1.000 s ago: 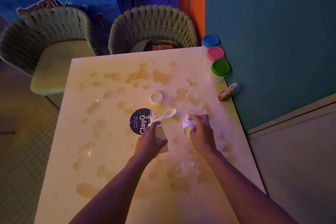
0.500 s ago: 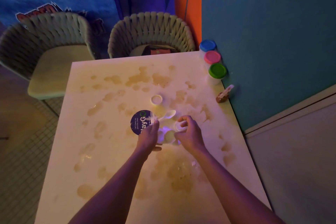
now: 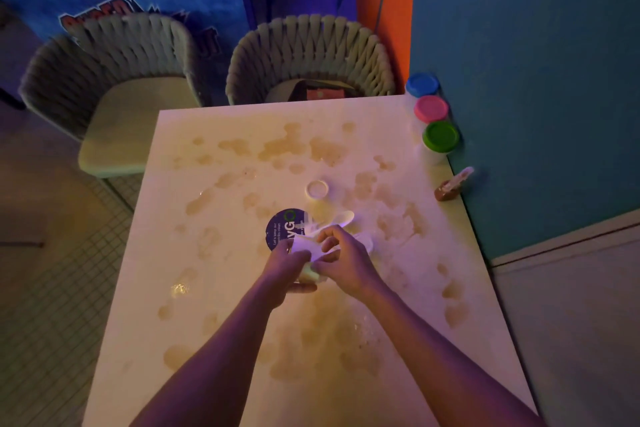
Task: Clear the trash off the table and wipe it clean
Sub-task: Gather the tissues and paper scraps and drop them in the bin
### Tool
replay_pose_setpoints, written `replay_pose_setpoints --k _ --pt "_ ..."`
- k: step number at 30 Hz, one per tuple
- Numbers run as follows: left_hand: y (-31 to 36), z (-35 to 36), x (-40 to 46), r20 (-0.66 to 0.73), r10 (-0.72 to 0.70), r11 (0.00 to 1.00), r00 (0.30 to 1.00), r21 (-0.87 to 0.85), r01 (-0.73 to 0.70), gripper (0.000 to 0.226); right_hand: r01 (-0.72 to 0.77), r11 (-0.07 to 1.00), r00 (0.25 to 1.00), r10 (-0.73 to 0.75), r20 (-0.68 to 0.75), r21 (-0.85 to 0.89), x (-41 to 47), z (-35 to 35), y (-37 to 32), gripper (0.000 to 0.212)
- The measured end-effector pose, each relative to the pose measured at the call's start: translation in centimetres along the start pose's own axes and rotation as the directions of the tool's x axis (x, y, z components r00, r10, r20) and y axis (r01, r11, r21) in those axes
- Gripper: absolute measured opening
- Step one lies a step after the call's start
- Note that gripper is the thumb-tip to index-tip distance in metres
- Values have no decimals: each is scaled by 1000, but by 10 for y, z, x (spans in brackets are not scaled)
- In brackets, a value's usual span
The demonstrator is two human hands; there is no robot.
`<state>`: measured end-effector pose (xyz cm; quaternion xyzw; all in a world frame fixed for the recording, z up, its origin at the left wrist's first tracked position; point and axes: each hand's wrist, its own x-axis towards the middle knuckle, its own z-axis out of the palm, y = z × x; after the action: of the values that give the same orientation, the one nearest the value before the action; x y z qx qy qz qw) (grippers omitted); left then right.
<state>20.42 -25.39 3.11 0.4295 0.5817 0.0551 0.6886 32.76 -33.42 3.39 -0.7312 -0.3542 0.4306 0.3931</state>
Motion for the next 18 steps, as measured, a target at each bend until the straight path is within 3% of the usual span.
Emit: replay_pose_setpoints --k 5,10,13,18 --pt "4 -14 11 -100 20 1000 995 23 -18 48 24 1000 998 -25 53 8 23 9 -12 28" --pt "6 -41 28 -221 41 994 974 108 -17 57 28 982 971 -71 -226 -188 76 2 -25 15" --pt "5 -51 40 -277 72 978 958 208 -14 50 -27 928 965 -73 -253 -370 111 -3 -31 27" --pt "3 -54 51 -370 205 891 906 453 -16 47 -84 800 993 21 -113 -594 156 2 -29 59"
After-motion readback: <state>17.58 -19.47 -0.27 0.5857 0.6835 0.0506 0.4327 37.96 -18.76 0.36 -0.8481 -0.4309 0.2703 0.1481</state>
